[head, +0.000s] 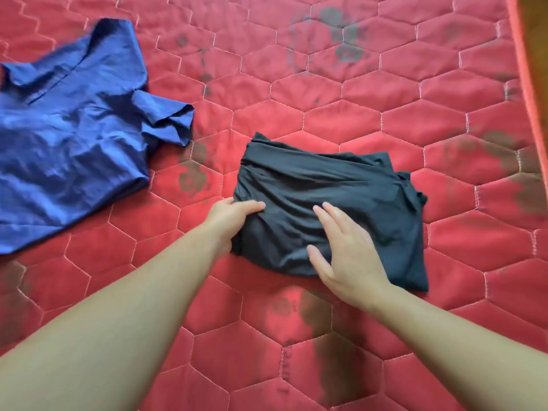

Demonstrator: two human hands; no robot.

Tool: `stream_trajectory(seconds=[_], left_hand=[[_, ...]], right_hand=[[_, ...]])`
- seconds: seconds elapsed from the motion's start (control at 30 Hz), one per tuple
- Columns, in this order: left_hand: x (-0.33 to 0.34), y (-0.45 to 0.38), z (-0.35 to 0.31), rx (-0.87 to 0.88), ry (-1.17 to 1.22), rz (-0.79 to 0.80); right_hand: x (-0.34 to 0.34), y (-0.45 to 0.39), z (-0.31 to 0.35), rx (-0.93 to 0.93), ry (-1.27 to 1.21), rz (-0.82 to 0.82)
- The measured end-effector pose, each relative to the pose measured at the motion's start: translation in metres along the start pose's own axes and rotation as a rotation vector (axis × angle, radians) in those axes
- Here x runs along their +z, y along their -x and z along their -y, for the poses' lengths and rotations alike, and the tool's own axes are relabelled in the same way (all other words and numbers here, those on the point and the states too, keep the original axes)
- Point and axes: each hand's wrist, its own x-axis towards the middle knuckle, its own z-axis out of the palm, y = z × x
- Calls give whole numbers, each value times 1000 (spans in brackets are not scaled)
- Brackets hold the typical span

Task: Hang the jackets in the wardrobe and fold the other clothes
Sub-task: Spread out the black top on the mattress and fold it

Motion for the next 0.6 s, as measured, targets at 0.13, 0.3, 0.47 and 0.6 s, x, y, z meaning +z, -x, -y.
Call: stream_trajectory(seconds=[0.13, 0.3, 0.47, 0.6], left_hand=[[9, 24, -11, -24, 139, 236], [39, 45, -15, 357, -72, 398], [92, 72, -12, 709, -567, 352], [118, 84, -2, 395, -476, 522]], right_hand=[[-9, -8, 26, 170, -408, 11], [-41, -38, 47, 518, -962, 26], [-61, -47, 30, 586, -1183, -117], [-68, -37, -13, 792, -1322, -143]])
